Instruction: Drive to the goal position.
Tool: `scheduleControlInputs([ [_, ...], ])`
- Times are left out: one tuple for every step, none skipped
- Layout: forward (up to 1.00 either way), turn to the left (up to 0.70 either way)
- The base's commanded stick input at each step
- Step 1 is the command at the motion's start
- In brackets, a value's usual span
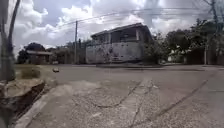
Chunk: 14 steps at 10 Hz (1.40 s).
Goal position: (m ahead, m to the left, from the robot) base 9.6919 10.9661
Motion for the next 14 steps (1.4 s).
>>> scheduleControlInputs([
  [1.00,0.00],
  [1.00,0.00],
  [1.00,0.00],
  [1.00,0.00],
  [1.00,0.00],
  [1.00,0.00],
  [1.00,0.00],
  [1.00,0.00],
  [1.00,0.00],
  [1.00,0.00],
  [1.00,0.00],
  [1.00,0.00],
  [1.00,0.00],
  [1.00,0.00],
])
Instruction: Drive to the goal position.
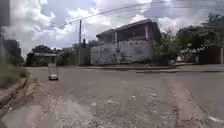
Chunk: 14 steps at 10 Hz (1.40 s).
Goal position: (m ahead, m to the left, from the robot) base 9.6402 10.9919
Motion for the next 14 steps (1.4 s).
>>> scheduleControlInputs([
  [1.00,0.00],
  [1.00,0.00],
  [1.00,0.00],
  [1.00,0.00],
  [1.00,0.00],
  [1.00,0.00],
  [1.00,0.00],
  [1.00,0.00],
  [1.00,0.00],
  [1.00,0.04],
  [1.00,0.16],
  [1.00,0.31],
  [1.00,0.28],
  [1.00,0.09],
])
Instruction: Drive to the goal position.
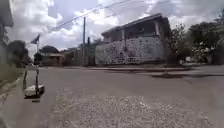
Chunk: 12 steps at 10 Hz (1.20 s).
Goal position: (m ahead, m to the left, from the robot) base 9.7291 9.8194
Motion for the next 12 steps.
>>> scheduleControlInputs([
  [1.00,0.00],
  [1.00,0.00],
  [1.00,0.01],
  [1.00,0.18],
  [1.00,0.33],
  [1.00,0.36],
  [1.00,0.36],
  [1.00,0.36],
  [1.00,0.36],
  [1.00,0.34],
  [1.00,0.11],
  [1.00,0.03],
])
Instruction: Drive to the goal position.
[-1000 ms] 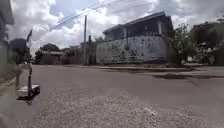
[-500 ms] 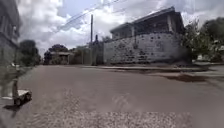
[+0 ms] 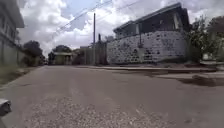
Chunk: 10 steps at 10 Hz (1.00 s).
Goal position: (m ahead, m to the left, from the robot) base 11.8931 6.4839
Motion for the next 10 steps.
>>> scheduleControlInputs([
  [1.00,0.01],
  [1.00,0.00],
  [1.00,0.00],
  [1.00,0.00],
  [1.00,0.00],
  [1.00,0.00],
  [1.00,0.08],
  [1.00,0.31],
  [1.00,0.37],
  [1.00,0.37],
])
